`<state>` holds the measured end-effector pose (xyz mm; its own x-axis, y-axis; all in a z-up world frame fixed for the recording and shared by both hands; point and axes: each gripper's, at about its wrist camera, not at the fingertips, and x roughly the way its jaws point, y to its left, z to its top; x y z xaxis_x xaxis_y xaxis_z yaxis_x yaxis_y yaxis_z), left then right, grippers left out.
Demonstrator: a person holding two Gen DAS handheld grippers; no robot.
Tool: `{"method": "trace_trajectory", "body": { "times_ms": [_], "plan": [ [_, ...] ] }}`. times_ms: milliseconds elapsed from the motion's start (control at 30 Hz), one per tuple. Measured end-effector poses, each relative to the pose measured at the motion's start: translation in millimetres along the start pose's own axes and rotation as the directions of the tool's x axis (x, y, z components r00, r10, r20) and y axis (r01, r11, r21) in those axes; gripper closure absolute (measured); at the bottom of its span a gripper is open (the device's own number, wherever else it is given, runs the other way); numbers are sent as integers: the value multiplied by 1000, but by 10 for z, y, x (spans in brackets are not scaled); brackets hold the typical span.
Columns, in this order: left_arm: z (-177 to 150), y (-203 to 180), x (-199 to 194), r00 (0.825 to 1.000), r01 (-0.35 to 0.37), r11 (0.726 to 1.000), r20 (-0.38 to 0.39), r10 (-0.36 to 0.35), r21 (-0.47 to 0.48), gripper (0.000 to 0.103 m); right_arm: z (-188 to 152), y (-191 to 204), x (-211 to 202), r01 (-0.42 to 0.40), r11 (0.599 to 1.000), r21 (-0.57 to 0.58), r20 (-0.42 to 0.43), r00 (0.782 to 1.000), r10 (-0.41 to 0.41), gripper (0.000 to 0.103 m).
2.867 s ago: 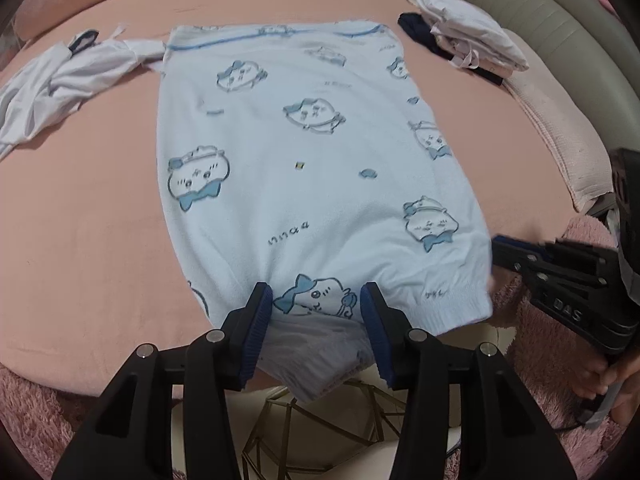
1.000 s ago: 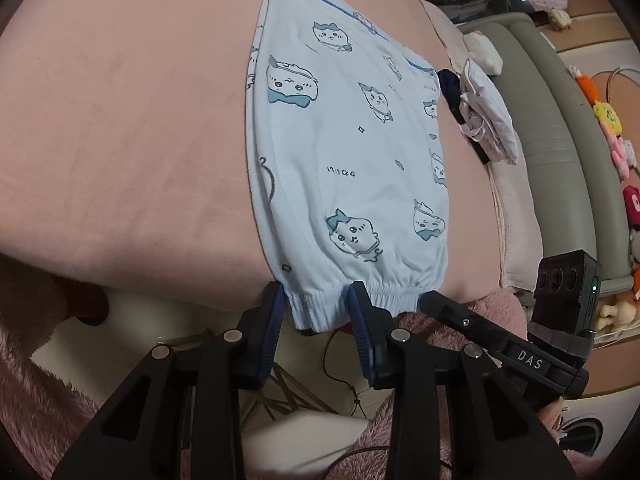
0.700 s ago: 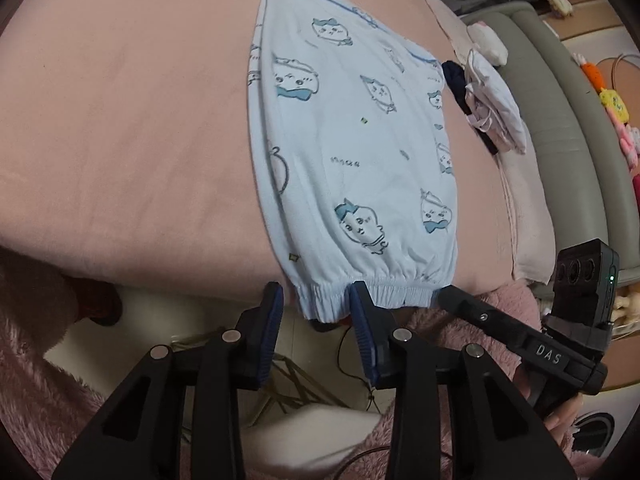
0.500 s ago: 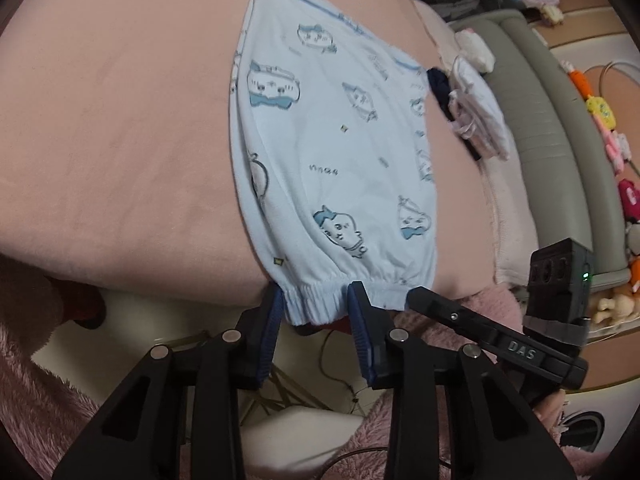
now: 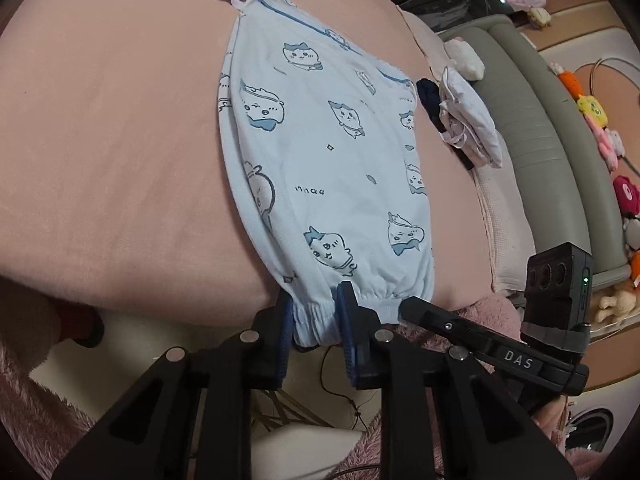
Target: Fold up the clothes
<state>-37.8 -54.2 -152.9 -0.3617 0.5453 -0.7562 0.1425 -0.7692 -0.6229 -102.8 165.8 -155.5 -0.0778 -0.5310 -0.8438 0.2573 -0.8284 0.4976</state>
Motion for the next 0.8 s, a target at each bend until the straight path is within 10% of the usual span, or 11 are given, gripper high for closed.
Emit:
{"method": "trace_trajectory", "body": {
  "times_ms": [800],
  "plan": [
    [-48,-78,-309,994,76,997,-79,-78,-31,86,-170,148,-412,-107,994,18,22,994,107,89]
  ]
}}
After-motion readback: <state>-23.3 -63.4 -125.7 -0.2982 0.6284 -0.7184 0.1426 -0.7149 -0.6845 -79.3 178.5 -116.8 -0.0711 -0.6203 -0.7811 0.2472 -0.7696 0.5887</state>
